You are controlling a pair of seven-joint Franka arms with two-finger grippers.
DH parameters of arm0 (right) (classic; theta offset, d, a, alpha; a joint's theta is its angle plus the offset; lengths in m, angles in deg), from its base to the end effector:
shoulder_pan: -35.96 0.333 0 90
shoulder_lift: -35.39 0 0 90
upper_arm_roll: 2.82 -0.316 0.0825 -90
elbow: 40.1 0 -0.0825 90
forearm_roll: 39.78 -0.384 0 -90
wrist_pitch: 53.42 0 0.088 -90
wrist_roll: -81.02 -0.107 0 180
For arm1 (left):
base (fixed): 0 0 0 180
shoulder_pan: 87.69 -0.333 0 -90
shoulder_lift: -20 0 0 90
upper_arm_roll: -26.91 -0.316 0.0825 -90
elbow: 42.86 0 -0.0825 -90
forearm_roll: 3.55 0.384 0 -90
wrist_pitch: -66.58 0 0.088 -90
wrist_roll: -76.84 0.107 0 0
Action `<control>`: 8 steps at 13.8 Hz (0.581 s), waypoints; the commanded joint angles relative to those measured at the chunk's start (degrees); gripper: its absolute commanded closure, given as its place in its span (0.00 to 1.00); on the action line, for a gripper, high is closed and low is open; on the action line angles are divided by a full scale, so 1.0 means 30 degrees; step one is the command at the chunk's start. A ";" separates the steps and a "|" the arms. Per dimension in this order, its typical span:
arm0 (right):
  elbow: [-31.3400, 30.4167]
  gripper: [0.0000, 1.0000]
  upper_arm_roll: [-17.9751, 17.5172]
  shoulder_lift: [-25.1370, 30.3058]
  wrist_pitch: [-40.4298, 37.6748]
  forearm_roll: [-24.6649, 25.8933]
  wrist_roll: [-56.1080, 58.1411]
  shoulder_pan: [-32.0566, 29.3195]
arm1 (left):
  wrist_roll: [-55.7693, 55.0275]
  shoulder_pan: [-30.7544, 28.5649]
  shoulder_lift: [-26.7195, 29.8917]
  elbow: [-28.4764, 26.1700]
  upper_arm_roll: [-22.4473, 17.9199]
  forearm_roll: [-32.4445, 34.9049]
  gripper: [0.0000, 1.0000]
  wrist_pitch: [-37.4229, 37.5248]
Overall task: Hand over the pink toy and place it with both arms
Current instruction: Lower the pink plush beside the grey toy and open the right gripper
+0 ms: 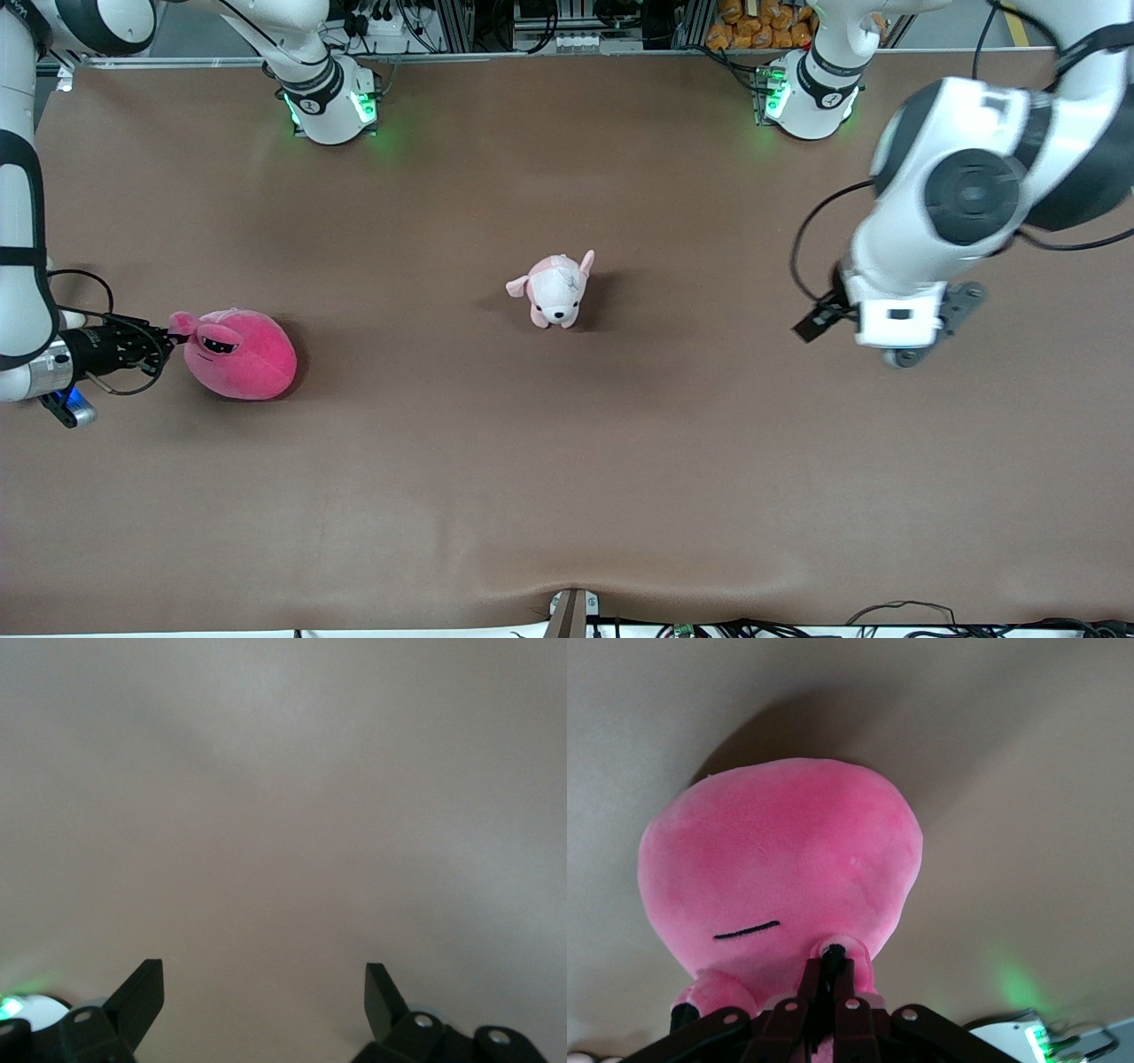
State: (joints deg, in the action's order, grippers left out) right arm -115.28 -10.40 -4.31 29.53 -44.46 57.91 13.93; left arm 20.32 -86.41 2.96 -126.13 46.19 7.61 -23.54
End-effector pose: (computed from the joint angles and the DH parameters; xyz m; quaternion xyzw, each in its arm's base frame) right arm 0.6437 -0.1743 0.3035 -0.9046 0.3174 0.2772 0.0642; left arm 0.6051 -0.1770 0.5116 -0.9485 -0.3024 0.0329 0.0878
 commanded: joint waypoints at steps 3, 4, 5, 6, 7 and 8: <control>0.0097 0.00 -0.0226 0.0256 0.0154 0.0272 0.0613 0.0079 | 0.7900 -0.0776 0.2834 -0.1598 -0.0741 0.0088 0.00 0.0477; 0.0563 0.00 -0.0372 0.0489 0.0065 0.0125 0.0671 0.0107 | 0.9248 -0.0923 0.3389 -0.1860 -0.0772 0.0030 0.00 0.0478; 0.1177 0.00 -0.0489 0.0724 -0.0400 0.0066 0.0672 0.0195 | 1.0190 -0.1127 0.4091 -0.2210 -0.0801 0.0000 0.00 0.0478; 0.2082 0.00 -0.0548 0.1045 -0.1042 -0.0225 0.0672 0.0543 | 1.0663 -0.1216 0.4620 -0.2359 -0.0831 -0.0029 0.00 0.0478; 0.3164 0.00 -0.0694 0.1396 -0.1629 -0.0286 0.0672 0.1069 | 1.1132 -0.1275 0.5292 -0.2650 -0.1063 -0.0087 0.00 0.0478; 0.4161 0.00 -0.0608 0.1545 -0.2505 -0.0171 0.0672 0.1625 | 1.1862 -0.1276 0.5908 -0.2885 -0.1413 -0.0349 0.00 0.0478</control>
State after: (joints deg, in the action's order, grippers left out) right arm -107.99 -12.33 -2.14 26.48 -44.97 59.67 15.76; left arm 51.87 -89.62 15.01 -130.59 43.21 7.55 -21.84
